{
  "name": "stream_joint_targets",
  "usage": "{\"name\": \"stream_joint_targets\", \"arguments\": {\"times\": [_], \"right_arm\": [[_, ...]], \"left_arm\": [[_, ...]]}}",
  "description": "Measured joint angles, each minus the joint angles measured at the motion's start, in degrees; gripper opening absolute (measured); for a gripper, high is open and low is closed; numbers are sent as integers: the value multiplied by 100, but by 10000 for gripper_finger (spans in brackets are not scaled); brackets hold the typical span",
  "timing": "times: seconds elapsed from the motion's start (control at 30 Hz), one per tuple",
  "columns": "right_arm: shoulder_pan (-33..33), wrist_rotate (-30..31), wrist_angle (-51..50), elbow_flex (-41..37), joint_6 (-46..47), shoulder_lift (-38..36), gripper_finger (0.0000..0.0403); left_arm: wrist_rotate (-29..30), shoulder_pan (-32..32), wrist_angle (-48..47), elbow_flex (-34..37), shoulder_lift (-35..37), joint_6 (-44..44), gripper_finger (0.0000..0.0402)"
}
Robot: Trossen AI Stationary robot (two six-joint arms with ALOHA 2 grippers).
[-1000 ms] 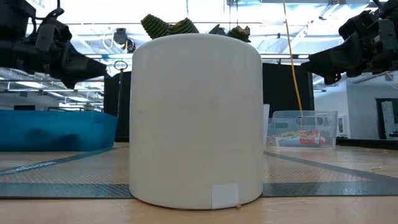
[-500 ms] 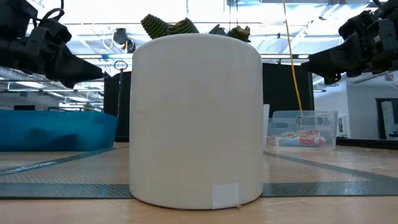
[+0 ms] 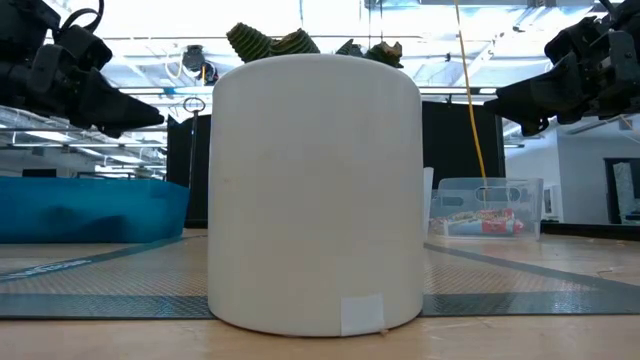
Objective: Pick and place Granola Bars by type
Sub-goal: Return to Home Position
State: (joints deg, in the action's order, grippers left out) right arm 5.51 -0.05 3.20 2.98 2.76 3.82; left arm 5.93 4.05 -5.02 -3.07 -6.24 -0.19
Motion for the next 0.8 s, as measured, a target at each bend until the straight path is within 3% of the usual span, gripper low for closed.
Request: {"name": "stream_joint_targets", "arguments": {"times": [0.2,0.8], "right_arm": [[1,-1,0,0,0,0,176],[0,0,0,0,-1,1,176]], "left_arm": [[-332,-3,298,118,-5,101,127],[-286,0,601,197,-59,718,127]]}}
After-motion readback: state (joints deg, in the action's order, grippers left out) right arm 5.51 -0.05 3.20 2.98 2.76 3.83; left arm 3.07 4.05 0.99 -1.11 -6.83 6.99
